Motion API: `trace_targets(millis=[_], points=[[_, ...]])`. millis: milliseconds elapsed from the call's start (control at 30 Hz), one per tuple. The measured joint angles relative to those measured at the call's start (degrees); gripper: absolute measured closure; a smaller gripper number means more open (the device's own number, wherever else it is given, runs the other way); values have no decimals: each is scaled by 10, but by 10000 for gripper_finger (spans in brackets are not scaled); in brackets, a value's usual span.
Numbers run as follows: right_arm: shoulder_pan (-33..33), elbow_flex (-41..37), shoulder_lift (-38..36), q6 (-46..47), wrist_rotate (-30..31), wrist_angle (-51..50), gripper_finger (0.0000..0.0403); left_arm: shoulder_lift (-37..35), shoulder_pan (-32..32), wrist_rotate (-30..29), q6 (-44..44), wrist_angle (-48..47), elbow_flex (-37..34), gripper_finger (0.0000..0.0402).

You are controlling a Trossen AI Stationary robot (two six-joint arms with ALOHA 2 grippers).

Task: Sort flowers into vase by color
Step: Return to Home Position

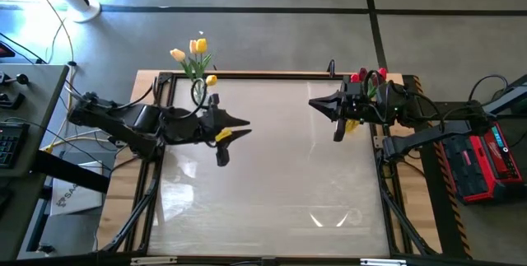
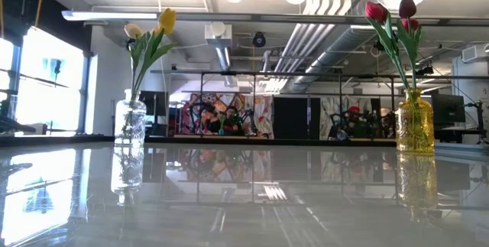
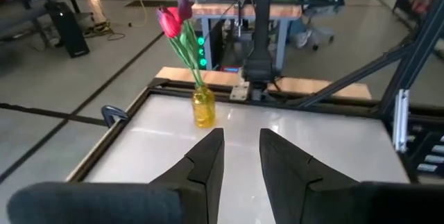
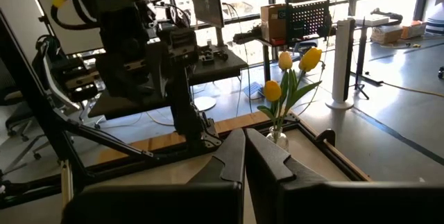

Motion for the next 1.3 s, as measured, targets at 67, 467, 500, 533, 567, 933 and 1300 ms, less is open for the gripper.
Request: trace_targets(millis=[67,467,500,533,567,933,1300], points=[[0,0,0,0,0,0,402,-7,-4,-4,-15,18,-15,324],[0,0,0,0,0,-3,402,-57,-8,-8,-103,94,-126,334],[0,0,0,0,0,-3,402,-60,-8,-4,-111,102,-138,335],[0,0,0,0,0,-3,402,-64,-8,0,-119,113,-149,336],[0,0,0,0,0,-3,402,-67,-8,6,-127,125,-159,337],[0,0,0,0,0,-3,402,-78,2,47,-186,205,-229,344],[0,0,0,0,0,-3,402,-78,23,62,-176,205,-229,344]])
